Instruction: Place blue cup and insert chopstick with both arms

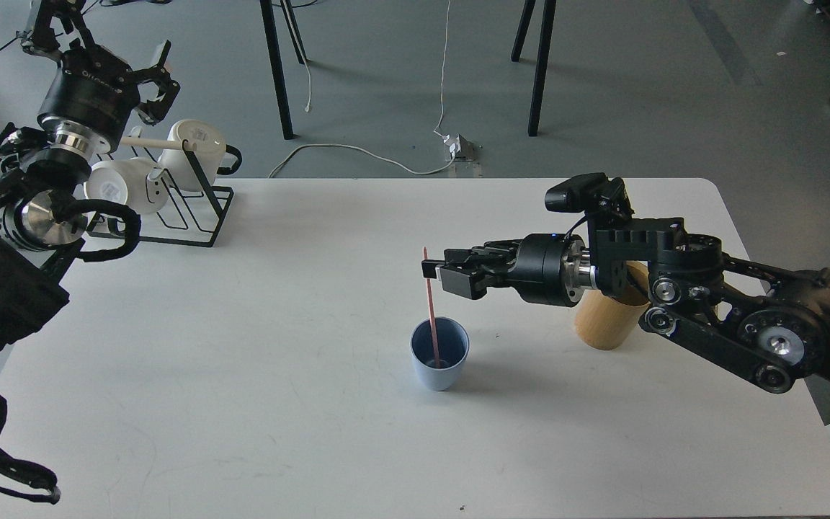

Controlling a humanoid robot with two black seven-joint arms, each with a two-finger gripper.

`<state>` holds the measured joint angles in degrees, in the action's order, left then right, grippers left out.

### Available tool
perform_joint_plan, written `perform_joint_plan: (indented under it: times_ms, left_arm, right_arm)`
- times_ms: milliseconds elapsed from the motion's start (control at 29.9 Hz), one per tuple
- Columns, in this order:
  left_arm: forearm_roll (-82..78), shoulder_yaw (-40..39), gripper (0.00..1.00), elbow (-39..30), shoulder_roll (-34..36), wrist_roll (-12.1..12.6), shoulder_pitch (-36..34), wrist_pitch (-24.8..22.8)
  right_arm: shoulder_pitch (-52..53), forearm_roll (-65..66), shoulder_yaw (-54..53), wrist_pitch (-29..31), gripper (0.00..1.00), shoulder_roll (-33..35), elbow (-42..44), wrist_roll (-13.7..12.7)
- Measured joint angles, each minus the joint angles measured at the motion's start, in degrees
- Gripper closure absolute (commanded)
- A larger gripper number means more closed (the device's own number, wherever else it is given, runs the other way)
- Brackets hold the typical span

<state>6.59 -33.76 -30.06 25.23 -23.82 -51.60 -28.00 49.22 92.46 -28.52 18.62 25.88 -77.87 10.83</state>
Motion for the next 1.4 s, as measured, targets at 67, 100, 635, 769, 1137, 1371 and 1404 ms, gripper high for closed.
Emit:
perform_joint_plan:
  times_ms: [67,100,635,769,1137,1371,1404]
  left_arm:
    - [0.00,-0.08,0.00,0.00,0.00,-0.01,-0.06,0.00]
    - [0.01,-0.24,0.00,0.00,0.01,-0.07,-0.13,0.00]
    - [0.26,-4.64,0.00,0.00,-0.36,-0.55,0.11,0.00]
    - [0.24,-4.60,0.00,0.03,-0.36,-0.20,0.02,0.00]
    - [0.24,-4.56,0.00,0.30,-0.36,-0.19,0.32,0.00]
    - [0.86,-4.60,0.00,0.38,-0.43,-0.34,0.37,0.00]
    - [1.22,-4.62,0.00,0.38,-0.44,-0.42,0.44,0.00]
  right_arm:
    - [0.02,-2.76,-4.69,-0.03,0.01,0.01,0.25,0.01]
    - [0.02,-4.45,-7.29,-0.03,0.01,0.01,0.39,-0.04]
    - [-0.09,-46.38,-29.71,-0.20,0.01,1.39,15.64,-0.05]
    - [-1.06,-62.67,-30.40,0.36,0.01,2.27,18.22,-0.23]
    - [-2.45,-93.93,-30.42,6.25,0.01,1.86,28.28,-1.98]
    - [-3.13,-99.29,-30.51,6.87,0.01,1.49,32.24,-2.12]
    - [-3.36,-99.40,-30.51,6.87,0.01,0.99,32.91,-2.12]
